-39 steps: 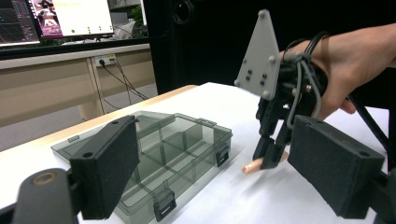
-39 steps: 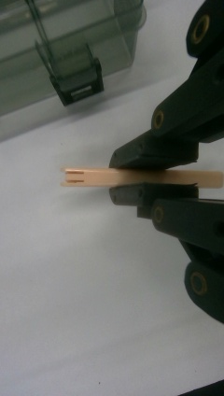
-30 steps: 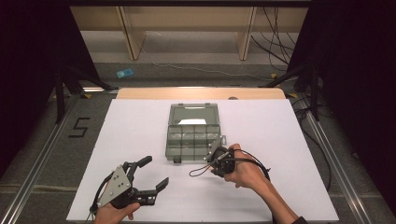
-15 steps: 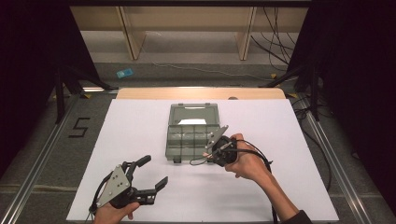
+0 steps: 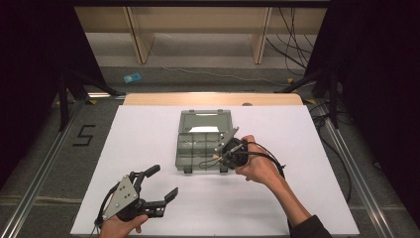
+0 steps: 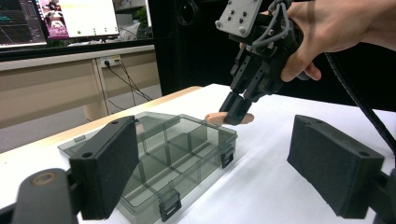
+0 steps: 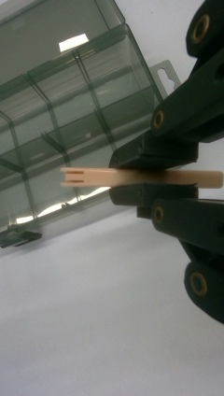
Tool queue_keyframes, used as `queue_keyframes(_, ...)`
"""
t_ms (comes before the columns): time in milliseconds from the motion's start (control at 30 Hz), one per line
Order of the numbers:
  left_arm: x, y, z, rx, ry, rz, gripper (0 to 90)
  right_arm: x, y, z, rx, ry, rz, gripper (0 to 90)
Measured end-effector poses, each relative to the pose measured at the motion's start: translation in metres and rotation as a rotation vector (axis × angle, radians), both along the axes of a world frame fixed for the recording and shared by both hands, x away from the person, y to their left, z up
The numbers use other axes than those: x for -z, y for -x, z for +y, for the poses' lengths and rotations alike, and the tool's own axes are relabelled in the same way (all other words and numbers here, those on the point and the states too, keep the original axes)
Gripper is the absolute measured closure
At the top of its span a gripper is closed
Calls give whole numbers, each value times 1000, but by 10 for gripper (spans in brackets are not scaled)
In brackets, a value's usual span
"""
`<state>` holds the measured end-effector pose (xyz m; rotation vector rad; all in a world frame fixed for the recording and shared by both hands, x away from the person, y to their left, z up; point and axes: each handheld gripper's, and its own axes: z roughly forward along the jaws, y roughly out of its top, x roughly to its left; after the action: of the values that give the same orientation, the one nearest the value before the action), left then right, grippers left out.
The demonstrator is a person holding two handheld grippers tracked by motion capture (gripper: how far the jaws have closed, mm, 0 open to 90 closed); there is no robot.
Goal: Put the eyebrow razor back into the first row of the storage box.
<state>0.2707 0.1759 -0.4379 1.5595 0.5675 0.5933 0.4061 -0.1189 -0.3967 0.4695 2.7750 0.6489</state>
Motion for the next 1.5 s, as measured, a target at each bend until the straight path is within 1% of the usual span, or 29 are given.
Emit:
queue_keyframes(100,0,0,0,-1,1,0,156,-1,-2,0,-2,-8,-6,823)
queue_keyframes(167,0,0,0,0,0,3,155,-3,-7,1,-3,-13,-19,823)
queue_keyframes(233,0,0,0,0,3,3,156,-3,-8,1,-2,-15,-18,823)
queue_keyframes(267,0,0,0,0,4,2,155,-4,-11,2,2,-18,-25,823)
queue_keyframes(533,0,-1,0,1,5,5,155,-5,-18,6,-5,-16,-25,822)
queue_keyframes(800,0,-1,0,-1,8,6,155,-8,-28,10,-4,-29,-24,822)
queue_keyframes(833,0,-1,0,-1,8,6,155,-9,-30,11,-10,-32,-26,822)
queue_keyframes(967,0,-1,0,-1,10,6,155,-11,-34,14,-4,-38,-33,822)
queue_keyframes(1033,0,-1,1,-1,9,4,155,-11,-36,15,-2,-37,-31,822)
queue_keyframes(1067,0,-2,0,6,20,-5,156,-11,-37,15,-3,-36,-29,822)
queue_keyframes(1100,-1,0,1,-1,9,5,155,-11,-37,16,-1,-36,-36,822)
queue_keyframes(1167,-1,0,1,-1,12,5,155,-11,-39,17,0,-38,-29,822)
queue_keyframes(1200,-1,-1,1,-2,11,4,155,-11,-40,17,-1,-37,-38,822)
queue_keyframes(1233,-1,-1,1,-2,11,4,155,-12,-41,17,-2,-39,-31,822)
queue_keyframes(1500,-1,-1,1,0,6,1,155,-14,-49,21,12,-35,-32,822)
